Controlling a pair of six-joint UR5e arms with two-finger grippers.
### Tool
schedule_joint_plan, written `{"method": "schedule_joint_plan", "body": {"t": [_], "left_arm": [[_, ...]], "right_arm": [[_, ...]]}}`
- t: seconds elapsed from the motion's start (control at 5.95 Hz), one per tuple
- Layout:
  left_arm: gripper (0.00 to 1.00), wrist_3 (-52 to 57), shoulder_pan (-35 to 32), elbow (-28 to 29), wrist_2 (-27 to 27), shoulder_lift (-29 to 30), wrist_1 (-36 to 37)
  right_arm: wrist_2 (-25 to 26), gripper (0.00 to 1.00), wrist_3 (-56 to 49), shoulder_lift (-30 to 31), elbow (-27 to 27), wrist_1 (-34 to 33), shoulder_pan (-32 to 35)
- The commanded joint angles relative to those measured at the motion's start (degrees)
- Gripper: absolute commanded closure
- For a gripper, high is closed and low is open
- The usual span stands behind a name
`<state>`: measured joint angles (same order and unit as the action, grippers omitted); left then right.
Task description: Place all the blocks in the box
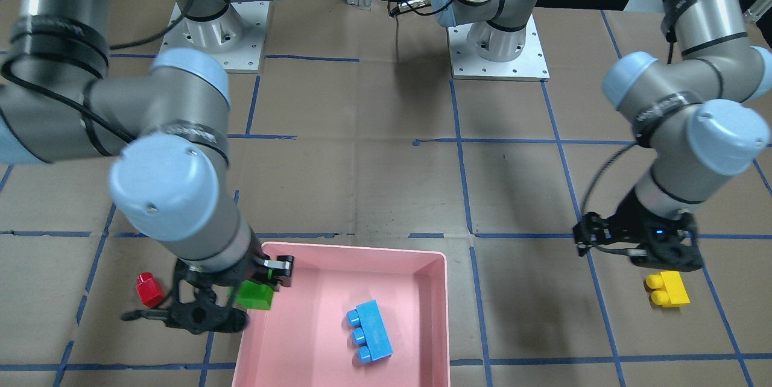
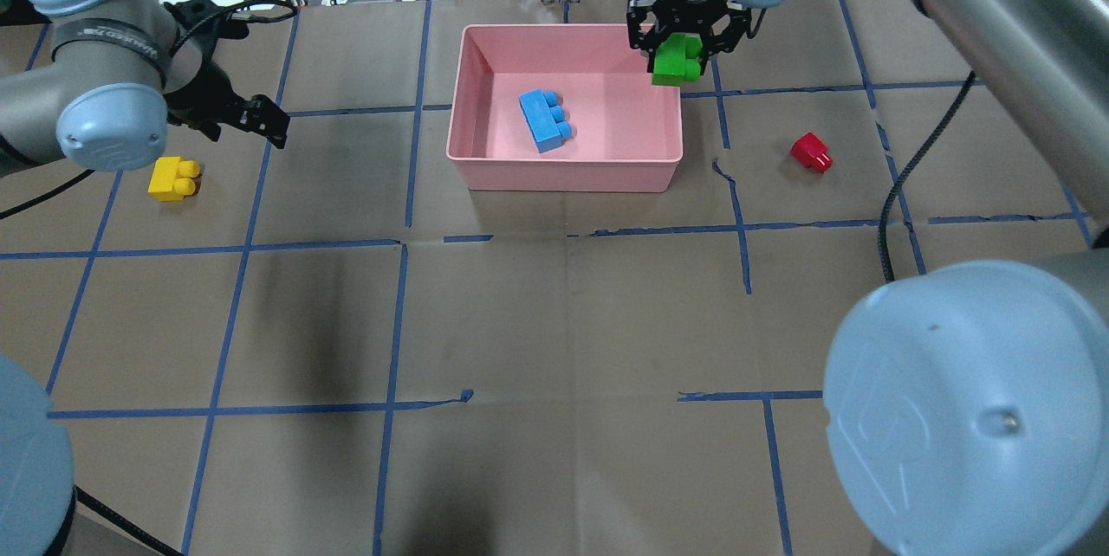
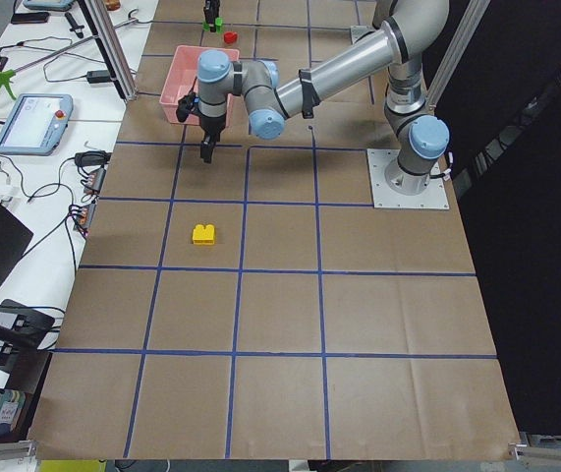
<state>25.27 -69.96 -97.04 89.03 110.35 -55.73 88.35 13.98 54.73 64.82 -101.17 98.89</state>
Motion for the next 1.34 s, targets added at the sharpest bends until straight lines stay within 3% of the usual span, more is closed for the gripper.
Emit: {"method": "schedule_joint_plan", "body": {"t": [0.0,0.17,0.67,1.18], "left_arm": [[0.01,-0.3,7.6,0.8,-0.1,3.1,-0.7],[0.01,-0.3,9.4,2.2,-0.3,6.4,0.0],[0.01,0.2,11.3,8.9,-0.3,13.1,-0.3],[0.01,2.0,11.3,11.2,-0.3,16.7,0.1]], "right_arm": [[-1.6,0.52,2.4,-8.6,-4.5,-3.7,3.9],[-3.9,0.05,4.3,-9.2,-4.3,-3.9,4.2],[-3.3,0.00,6.0,-5.5,-4.4,-2.8,4.1],[1.9,0.01,3.8,3.1,-3.5,5.6,-0.4]]}}
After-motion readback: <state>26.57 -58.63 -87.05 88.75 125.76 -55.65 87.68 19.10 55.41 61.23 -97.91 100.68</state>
